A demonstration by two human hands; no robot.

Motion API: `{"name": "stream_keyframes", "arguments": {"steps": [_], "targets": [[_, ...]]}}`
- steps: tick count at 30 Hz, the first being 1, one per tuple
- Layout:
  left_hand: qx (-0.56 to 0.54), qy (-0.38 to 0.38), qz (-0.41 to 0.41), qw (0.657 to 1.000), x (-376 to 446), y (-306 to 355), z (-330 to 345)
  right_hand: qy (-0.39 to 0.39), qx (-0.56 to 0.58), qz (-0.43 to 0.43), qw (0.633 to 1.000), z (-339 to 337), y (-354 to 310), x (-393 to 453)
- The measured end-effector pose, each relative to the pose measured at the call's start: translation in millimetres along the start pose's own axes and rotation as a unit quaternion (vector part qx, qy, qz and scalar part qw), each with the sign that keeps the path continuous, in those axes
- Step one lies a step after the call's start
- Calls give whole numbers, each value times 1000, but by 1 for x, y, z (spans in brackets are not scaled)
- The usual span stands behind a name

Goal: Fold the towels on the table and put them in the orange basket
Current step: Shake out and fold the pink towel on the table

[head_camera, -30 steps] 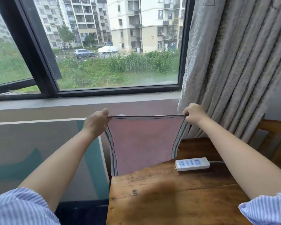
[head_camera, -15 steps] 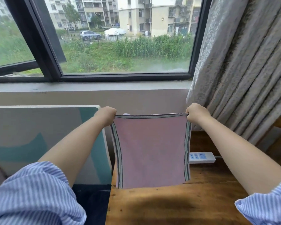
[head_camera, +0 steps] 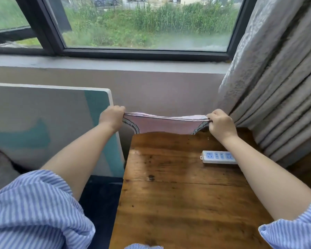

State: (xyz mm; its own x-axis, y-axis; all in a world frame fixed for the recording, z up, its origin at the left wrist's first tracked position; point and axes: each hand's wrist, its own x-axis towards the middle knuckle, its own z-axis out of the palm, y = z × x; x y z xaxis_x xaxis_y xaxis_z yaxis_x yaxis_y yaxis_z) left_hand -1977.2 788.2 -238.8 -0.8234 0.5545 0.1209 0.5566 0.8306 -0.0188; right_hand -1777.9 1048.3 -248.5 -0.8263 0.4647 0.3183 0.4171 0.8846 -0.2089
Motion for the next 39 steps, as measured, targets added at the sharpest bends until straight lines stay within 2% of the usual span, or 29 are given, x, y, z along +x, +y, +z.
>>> {"name": "stream_keyframes", "arguments": {"steps": [4, 7, 12, 17, 22, 26, 31, 33, 34, 35, 39], "targets": [[96, -126, 123, 980, -59, -1, 53, -141, -50, -55, 987, 39, 19, -70], [157, -223, 210, 939, -102, 8, 86, -280, -125, -83, 948, 64, 26, -126], [204, -356, 281, 868, -166, 24, 130, -414, -151, -90, 893, 100, 25, -215], [208, -404, 304, 837, -217, 21, 167, -437, -189, -92, 874, 120, 18, -275], [181, -439, 291, 831, -255, 15, 189, -457, -213, -129, 854, 127, 9, -313], [205, -452, 331, 803, -282, 16, 199, -497, -224, -102, 832, 126, 4, -337], [210, -500, 365, 757, -295, 23, 202, -576, -268, -102, 766, 123, 0, -342], [188, -519, 351, 757, -286, 24, 201, -597, -271, -103, 748, 121, -3, -328], [164, -516, 339, 769, -281, 25, 200, -598, -259, -99, 752, 120, -5, -318], [140, -500, 331, 788, -273, 27, 200, -585, -234, -91, 771, 120, -6, -308], [36, -403, 261, 877, -232, 43, 198, -434, -103, -54, 894, 133, -11, -259]]}}
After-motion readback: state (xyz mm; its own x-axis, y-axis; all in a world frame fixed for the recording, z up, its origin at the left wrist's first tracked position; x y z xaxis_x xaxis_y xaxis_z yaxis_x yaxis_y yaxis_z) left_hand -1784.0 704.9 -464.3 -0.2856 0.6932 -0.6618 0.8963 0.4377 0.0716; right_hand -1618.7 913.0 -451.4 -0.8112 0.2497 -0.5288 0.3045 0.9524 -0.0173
